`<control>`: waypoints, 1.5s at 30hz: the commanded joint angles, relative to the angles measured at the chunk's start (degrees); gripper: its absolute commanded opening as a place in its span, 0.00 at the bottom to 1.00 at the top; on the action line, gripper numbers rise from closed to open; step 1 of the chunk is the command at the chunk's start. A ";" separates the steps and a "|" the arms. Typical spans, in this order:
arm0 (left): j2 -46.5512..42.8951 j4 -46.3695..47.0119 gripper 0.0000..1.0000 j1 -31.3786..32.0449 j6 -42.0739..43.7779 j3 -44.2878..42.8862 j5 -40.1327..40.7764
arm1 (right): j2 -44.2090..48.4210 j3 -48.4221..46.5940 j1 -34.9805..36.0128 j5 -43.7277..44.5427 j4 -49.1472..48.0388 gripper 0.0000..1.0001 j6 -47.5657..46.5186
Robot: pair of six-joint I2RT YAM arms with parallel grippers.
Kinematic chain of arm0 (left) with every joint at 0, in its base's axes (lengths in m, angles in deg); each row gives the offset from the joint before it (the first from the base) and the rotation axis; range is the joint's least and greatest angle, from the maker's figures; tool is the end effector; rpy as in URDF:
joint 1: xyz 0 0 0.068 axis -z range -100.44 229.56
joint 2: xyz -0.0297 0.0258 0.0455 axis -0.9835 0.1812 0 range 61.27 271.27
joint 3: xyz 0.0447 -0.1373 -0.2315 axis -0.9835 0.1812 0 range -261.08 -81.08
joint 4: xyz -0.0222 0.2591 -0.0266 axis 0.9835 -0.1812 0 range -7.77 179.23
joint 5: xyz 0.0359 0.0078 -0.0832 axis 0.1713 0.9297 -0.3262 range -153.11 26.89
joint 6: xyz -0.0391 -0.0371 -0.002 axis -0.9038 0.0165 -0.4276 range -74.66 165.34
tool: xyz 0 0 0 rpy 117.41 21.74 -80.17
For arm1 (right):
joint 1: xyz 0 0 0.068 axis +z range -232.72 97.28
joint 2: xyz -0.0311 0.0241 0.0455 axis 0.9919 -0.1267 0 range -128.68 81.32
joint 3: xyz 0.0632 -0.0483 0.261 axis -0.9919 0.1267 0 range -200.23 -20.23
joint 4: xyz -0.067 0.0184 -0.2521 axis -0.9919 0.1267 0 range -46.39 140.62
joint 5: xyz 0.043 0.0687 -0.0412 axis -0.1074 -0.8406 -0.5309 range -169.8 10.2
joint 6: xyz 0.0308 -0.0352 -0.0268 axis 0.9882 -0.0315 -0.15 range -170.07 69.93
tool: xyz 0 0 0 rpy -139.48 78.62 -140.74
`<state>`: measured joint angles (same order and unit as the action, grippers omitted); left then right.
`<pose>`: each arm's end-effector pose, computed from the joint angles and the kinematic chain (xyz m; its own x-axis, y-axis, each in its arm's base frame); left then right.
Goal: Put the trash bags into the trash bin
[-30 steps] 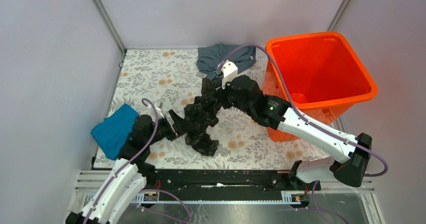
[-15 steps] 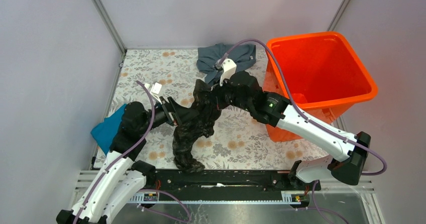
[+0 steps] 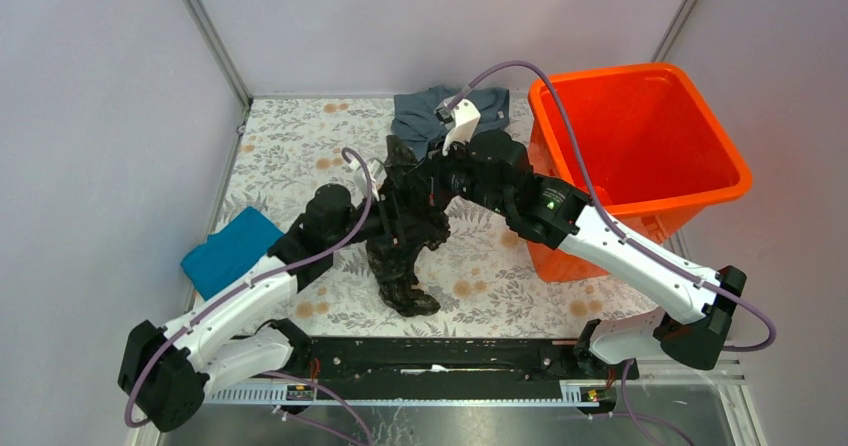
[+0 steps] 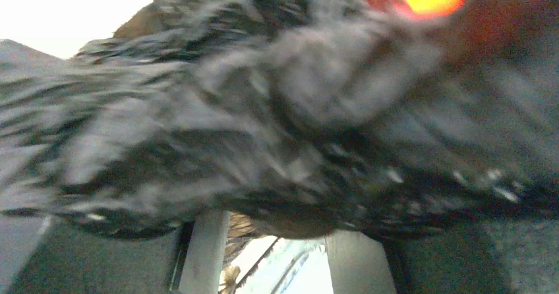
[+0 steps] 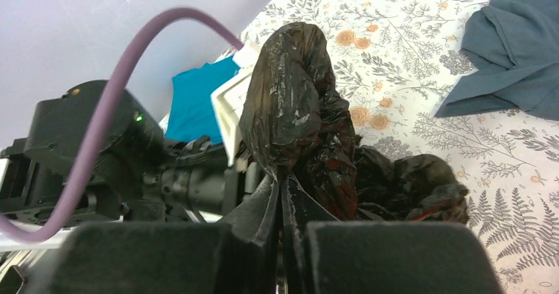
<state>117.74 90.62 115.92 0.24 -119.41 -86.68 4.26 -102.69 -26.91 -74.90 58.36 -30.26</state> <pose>0.1749 -0.1465 0.2836 -0.7672 -0.2414 -0.5943 0.4369 0.4818 -0.7596 0.1751 0.2522 0.4359 -0.3491 0.0871 -0.9330 -0.6999 0.6379 0.3214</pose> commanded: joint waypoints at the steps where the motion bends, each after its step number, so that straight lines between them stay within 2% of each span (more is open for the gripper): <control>1: 1.56 -1.82 0.49 -0.06 1.41 -3.56 13.44 | 2.17 -0.61 -0.06 -0.98 -1.15 0.07 0.44; 3: 1.51 1.47 0.43 -0.10 0.06 -3.09 14.50 | 2.78 -0.07 0.00 -0.58 0.06 0.07 0.35; 6: 2.82 1.44 0.22 -0.15 -0.25 -4.85 15.51 | 3.64 0.61 -0.01 -2.43 0.87 0.12 -0.11; 8: 2.96 0.47 0.06 -0.34 -0.25 -6.29 15.66 | 4.01 0.84 -0.07 -2.24 1.65 0.18 -0.60; 9: 2.64 -0.14 0.01 -0.63 -0.36 -6.93 15.62 | 4.39 1.07 -0.05 -1.57 2.41 0.28 -1.02; 13: -0.76 -0.60 0.00 -4.22 -3.00 -7.29 13.09 | 7.11 5.42 -0.07 2.32 6.01 0.77 -2.59; 15: -2.96 -0.41 0.00 -7.05 -5.03 -6.53 11.19 | 8.54 8.27 -0.01 3.19 8.15 0.94 -2.55; 16: -4.12 0.06 0.00 -8.28 -6.10 -5.85 10.29 | 9.11 9.53 -0.05 2.64 9.14 0.99 -2.52; 20: -7.96 3.55 0.00 -12.41 -11.24 -2.42 7.51 | 10.91 14.94 0.08 -3.37 10.26 1.00 0.00; 28: -8.89 12.54 0.00 -17.11 -22.73 1.79 -0.51 | 9.35 24.87 3.99 -9.70 0.29 1.00 5.29; 32: -10.50 20.01 0.00 -17.25 -27.91 4.83 -1.70 | 6.21 29.61 4.64 -11.10 -13.03 1.00 14.20; 35: -11.47 20.83 0.00 -17.20 -28.67 5.12 -0.89 | 3.16 35.92 7.03 -13.43 -30.39 1.00 21.60; 37: -11.79 21.28 0.00 -17.20 -29.08 5.19 -0.90 | -0.14 36.89 9.10 -12.90 -36.08 1.00 24.15; 45: -11.47 26.81 0.00 -17.20 -33.17 6.64 -1.21 | -7.00 34.60 15.38 -3.20 -39.15 1.00 24.45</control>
<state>106.55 110.24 98.96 -29.81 -113.79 -86.81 -1.44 -66.03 -13.23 -83.18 27.63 -7.85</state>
